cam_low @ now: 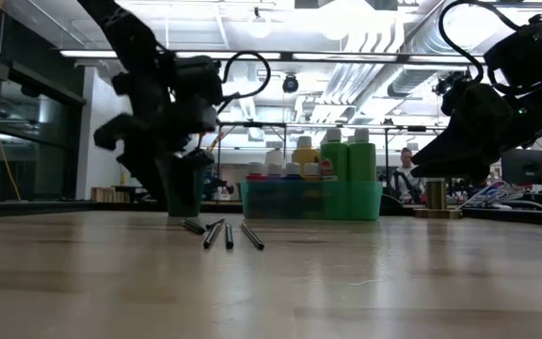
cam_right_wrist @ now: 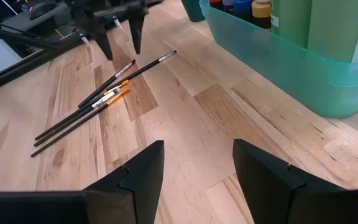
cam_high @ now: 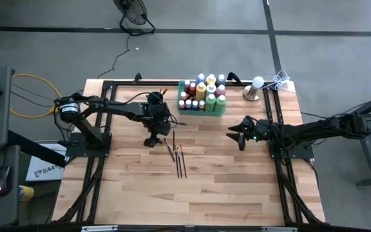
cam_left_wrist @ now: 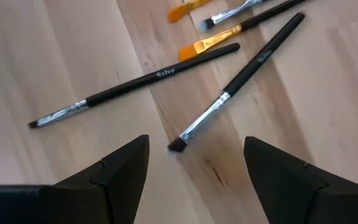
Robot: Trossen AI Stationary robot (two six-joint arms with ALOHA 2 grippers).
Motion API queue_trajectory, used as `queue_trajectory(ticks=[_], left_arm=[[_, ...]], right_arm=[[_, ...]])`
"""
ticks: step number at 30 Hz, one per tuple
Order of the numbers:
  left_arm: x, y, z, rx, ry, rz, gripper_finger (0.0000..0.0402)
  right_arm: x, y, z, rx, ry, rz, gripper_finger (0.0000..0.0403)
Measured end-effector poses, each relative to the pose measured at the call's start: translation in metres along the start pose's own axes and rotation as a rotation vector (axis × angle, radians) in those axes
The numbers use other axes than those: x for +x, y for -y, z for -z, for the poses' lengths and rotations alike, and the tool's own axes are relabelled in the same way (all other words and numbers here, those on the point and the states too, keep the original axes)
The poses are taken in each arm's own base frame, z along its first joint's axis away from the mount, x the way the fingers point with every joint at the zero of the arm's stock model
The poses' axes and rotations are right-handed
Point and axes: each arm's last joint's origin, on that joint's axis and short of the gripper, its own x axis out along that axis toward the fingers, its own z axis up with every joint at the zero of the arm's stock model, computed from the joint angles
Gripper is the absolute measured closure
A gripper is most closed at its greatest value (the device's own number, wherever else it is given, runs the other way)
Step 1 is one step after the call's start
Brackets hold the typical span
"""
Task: Pick & Place Paint Supplies
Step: Put the silver black paint brush into the blue cup
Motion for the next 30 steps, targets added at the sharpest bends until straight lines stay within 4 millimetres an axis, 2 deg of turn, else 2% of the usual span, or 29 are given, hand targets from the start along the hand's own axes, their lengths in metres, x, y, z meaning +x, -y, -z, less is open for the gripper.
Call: queue_trajectory(ticks=[4,11,20,30], left_arm=[[0.014,0.002,0.012,0.036,0.012,-0.008,0.0160],[0.024,0.006,0.024,0.070,0.084,-0.051,0.0186],[0.030,0.010,0.035,0.074,0.095,-0.055,0.0214],[0.032,0.013,0.040,0.033,0.079,-0.050,0.0268]], right_arm=[[0.000,0.000,0.000,0.000,0.000,0.000,0.0218],[0.000,0.000,0.000,0.000,-0.001,-0.002,0.0218],[0.000,0.000,0.000,0.000,-0.002,-0.002,0.0218],[0.000,0.000,0.000,0.000,-0.002,-0.002,0.0217]])
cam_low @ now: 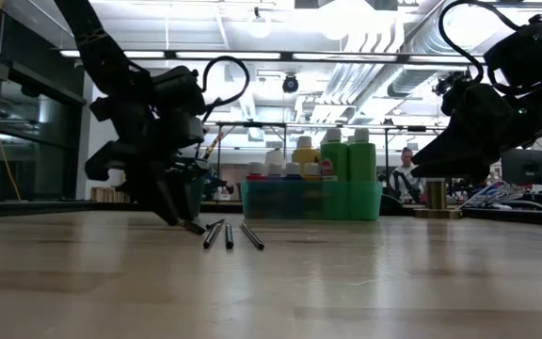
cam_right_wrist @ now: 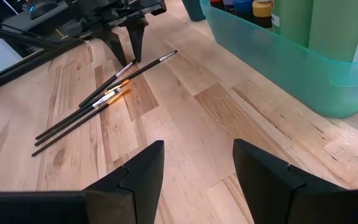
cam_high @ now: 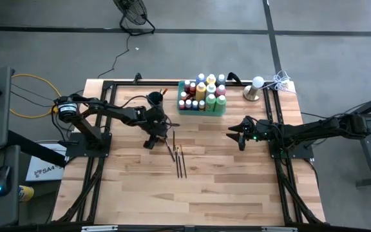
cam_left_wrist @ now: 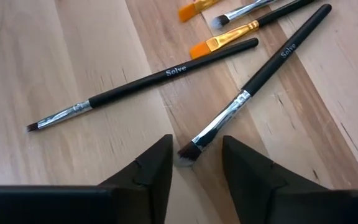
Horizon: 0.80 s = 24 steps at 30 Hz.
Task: Pick & Place Paint Supplies
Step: Put the silver black paint brush into the blue cup
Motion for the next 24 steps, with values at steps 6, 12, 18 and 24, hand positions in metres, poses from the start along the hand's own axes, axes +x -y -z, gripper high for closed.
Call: queue_trajectory(ticks=[6,12,18,24], left_arm=[[0.000,0.000,0.001,-0.023,-0.008,0.002,0.0310],[0.000,0.001,0.002,-0.031,-0.014,0.013,0.0352],[0.000,0.002,0.002,-0.052,-0.017,0.019,0.0396],[-0.010,0.005,0.001,-0.079,-0.037,0.012,0.0399]], right_arm=[[0.000,0.000,0.000,0.000,0.000,0.000,0.0217],[0.000,0.000,0.000,0.000,0.000,0.000,0.0217],[0.000,0.000,0.000,0.000,0.000,0.000,0.0217],[0.000,0.000,0.000,0.000,0.000,0.000,0.0218]])
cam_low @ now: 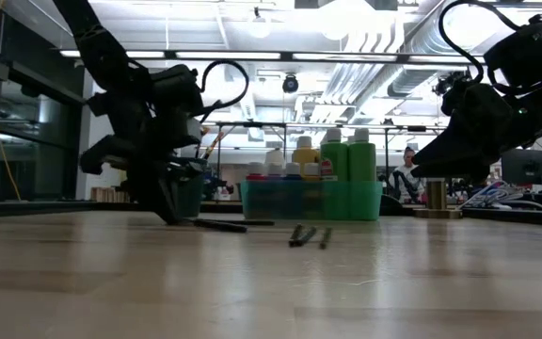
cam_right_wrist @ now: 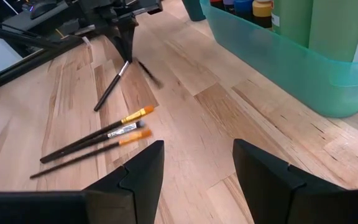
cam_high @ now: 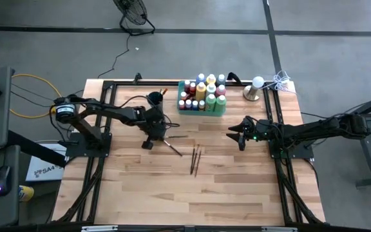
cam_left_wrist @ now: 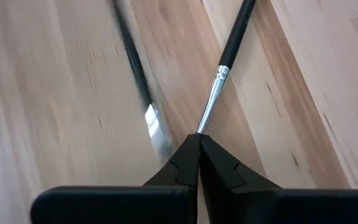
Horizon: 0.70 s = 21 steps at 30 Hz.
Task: Pick & Place Paint Supplies
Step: Put the silver black paint brush into the blue cup
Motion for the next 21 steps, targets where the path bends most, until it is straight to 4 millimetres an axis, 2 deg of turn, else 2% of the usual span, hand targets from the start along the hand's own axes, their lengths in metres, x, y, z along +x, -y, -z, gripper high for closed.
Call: queue_trajectory(ticks=[6,12,17,21], left_arm=[[-0.026,0.005,-0.008,-0.103,-0.114,0.039,0.0401],[-0.062,0.008,-0.033,-0.162,-0.263,-0.079,0.0401],[-0.094,0.023,-0.067,-0.114,-0.404,-0.201,0.0401],[-0.121,0.040,-0.096,-0.007,-0.466,-0.342,0.0401]], right_arm=[[0.000,0.000,0.000,0.000,0.000,0.000,0.0218],[0.000,0.000,0.000,0.000,0.000,0.000,0.0217],[0.000,0.000,0.000,0.000,0.000,0.000,0.0217],[0.000,0.000,0.000,0.000,0.000,0.000,0.0217]])
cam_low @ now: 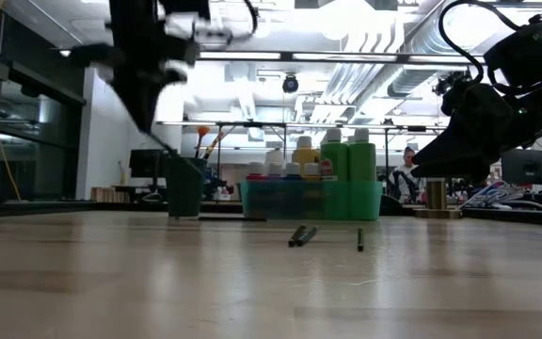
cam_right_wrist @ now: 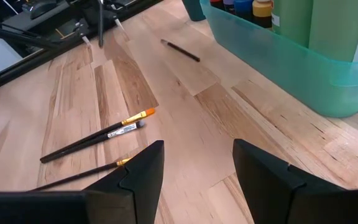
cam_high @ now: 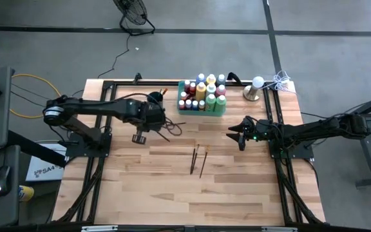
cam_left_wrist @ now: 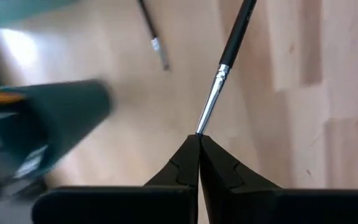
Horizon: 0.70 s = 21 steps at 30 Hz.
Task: Pick & Place Paint Supplies
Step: Put the silver black paint brush into the blue cup
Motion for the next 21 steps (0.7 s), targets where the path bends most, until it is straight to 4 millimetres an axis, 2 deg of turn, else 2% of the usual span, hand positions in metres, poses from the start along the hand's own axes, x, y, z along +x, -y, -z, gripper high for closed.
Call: queue_trajectory(ticks=[5,9,16,21], left_arm=[[-0.048,0.003,-0.005,0.085,-0.044,-0.248,0.0402],[-0.071,0.003,-0.004,0.196,-0.103,-0.443,0.0401],[-0.073,-0.011,-0.003,0.392,-0.274,-0.637,0.0401],[-0.061,-0.035,0.000,0.386,-0.402,-0.650,0.0401]], right_arm=[[0.000,0.000,0.000,0.000,0.000,0.000,0.0217],[0.000,0.000,0.000,0.000,0.000,0.000,0.0217],[0.000,0.000,0.000,0.000,0.000,0.000,0.0217],[0.000,0.000,0.000,0.000,0.000,0.000,0.0218]])
